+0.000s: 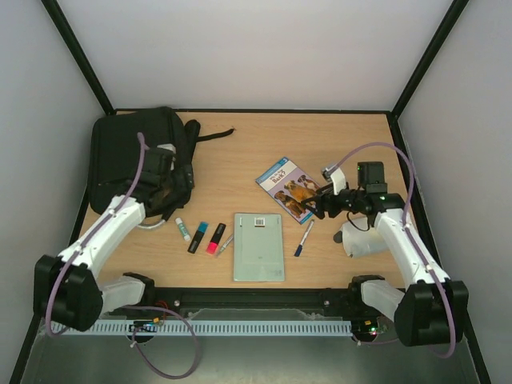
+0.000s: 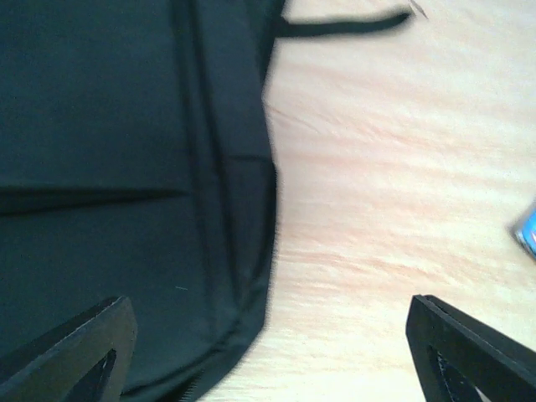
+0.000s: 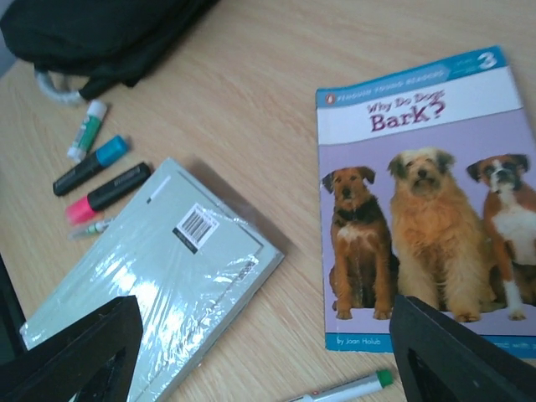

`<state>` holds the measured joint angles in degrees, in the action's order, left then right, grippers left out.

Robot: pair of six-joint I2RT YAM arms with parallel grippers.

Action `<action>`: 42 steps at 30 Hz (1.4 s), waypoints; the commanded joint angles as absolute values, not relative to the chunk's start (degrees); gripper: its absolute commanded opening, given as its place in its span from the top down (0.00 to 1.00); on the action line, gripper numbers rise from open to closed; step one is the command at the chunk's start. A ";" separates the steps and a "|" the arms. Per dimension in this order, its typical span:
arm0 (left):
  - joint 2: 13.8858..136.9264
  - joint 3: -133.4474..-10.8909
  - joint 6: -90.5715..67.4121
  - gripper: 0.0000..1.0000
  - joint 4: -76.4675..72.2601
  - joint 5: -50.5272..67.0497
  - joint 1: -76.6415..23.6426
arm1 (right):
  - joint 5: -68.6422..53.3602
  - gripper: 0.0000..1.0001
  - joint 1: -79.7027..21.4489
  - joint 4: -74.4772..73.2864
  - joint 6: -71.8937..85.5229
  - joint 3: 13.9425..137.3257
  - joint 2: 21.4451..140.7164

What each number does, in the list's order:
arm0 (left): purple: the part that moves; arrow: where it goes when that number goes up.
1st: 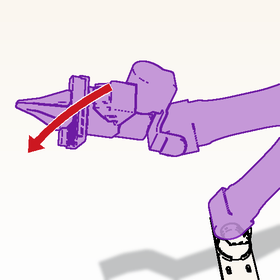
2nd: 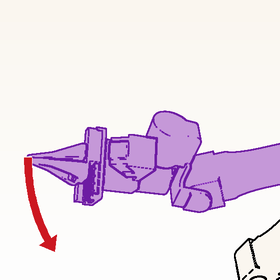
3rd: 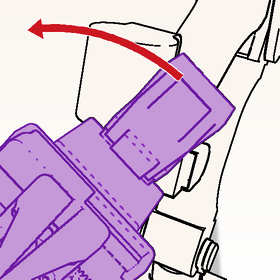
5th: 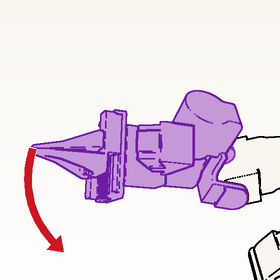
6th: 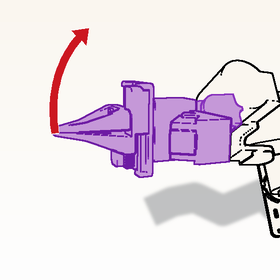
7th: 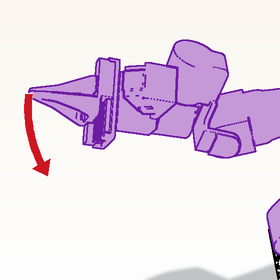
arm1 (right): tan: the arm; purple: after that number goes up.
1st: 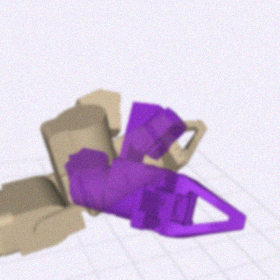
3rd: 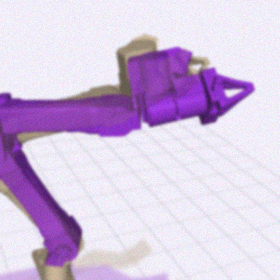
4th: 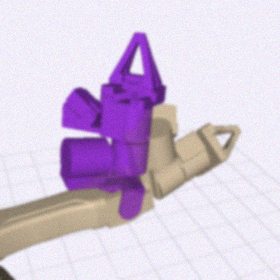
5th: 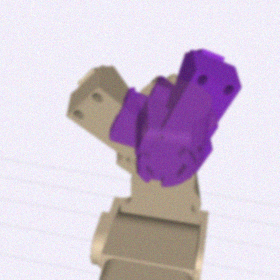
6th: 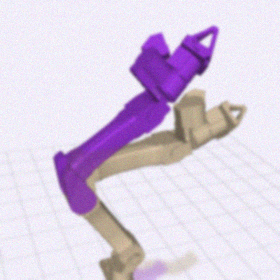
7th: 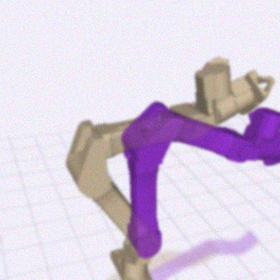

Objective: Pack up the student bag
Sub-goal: Move the book to the center of the board.

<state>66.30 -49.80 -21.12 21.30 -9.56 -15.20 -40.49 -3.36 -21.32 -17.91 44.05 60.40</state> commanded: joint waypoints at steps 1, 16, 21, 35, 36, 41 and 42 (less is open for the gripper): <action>72.51 -52.65 -19.75 0.09 19.21 -1.84 -21.85 | -37.29 0.20 -7.39 -23.23 -16.14 46.38 65.28; 93.25 -61.60 -22.12 0.12 19.91 -2.47 -31.45 | -39.53 0.18 -9.49 -19.07 -16.19 42.53 67.49; 96.67 -62.39 -25.04 0.13 19.61 1.07 -34.41 | -38.10 0.18 -9.43 -19.35 -16.72 42.04 67.05; 80.61 -46.22 -37.86 0.13 24.11 4.01 -43.51 | -37.88 0.18 -9.44 -19.70 -17.20 41.82 67.61; 79.94 -45.32 -38.48 0.13 24.16 4.74 -44.42 | -37.86 0.18 -9.43 -19.64 -17.22 41.86 67.63; 80.88 -42.48 -40.35 0.13 22.51 6.07 -47.76 | -37.87 0.18 -9.46 -19.90 -17.31 42.10 68.19; 81.58 -42.18 -40.54 0.13 21.55 6.53 -48.32 | -37.88 0.18 -9.43 -20.01 -17.30 42.10 68.20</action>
<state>80.44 -43.92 -37.71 22.50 4.14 -46.54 -37.23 -9.15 -18.15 -16.53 42.52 67.61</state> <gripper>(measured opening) 0.873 0.821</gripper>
